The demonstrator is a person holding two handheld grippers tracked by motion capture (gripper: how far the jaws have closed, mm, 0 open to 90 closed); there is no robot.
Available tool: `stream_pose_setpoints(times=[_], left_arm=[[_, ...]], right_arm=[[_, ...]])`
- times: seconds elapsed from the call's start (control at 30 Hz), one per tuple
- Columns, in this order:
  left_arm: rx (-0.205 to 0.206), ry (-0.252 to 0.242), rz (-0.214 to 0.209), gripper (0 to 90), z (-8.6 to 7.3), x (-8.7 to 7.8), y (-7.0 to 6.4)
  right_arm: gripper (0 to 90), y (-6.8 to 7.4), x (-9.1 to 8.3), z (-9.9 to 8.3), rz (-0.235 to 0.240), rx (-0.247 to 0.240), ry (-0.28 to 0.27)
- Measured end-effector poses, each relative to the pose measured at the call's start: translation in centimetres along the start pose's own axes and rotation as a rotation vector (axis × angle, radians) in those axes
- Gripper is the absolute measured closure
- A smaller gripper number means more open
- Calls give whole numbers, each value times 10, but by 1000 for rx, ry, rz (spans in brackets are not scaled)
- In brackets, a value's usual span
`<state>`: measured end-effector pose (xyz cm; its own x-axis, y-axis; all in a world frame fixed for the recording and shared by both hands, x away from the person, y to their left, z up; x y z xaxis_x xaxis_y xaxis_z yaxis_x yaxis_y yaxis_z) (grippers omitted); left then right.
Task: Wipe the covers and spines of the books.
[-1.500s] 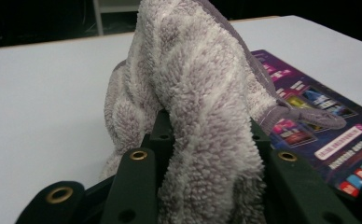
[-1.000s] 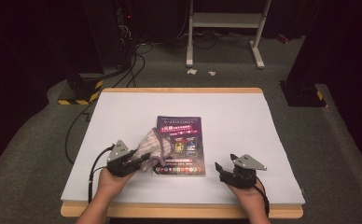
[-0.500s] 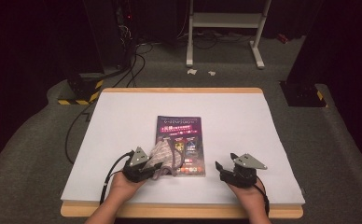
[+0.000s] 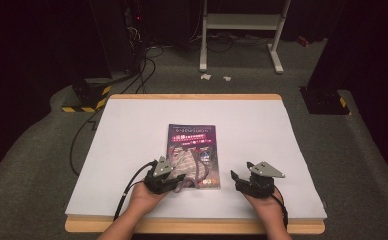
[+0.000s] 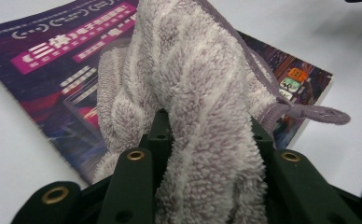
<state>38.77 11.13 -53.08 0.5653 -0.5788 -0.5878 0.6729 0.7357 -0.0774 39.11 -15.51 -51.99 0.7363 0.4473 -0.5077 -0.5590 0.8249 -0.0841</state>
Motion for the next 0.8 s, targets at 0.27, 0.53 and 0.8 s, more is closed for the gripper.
stream_pose_setpoints(times=[0.27, 0.53, 0.8], left_arm=[[8, 8, 3, 637, 9, 16, -22], [28, 18, -25, 631, 23, 38, -44], [53, 18, -51, 629, 33, 55, -69]], right_arm=[[318, -7, -14, -10, -42, 0, -10], [320, -15, -16, -16, -40, 22, -3], [324, -17, -18, -16, -44, 26, -11]])
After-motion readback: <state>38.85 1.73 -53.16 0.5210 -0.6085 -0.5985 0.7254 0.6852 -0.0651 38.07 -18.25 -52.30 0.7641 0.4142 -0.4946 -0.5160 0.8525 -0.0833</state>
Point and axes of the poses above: each handheld gripper's, and its own axes: x roughly forward along the jaws, z roughly out of its top, y roughly to its left, the point moved 6 cm from there along x, roughly forward along the jaws, and after that the axes turned 6 degrees about -x, right-handed, at the moved point
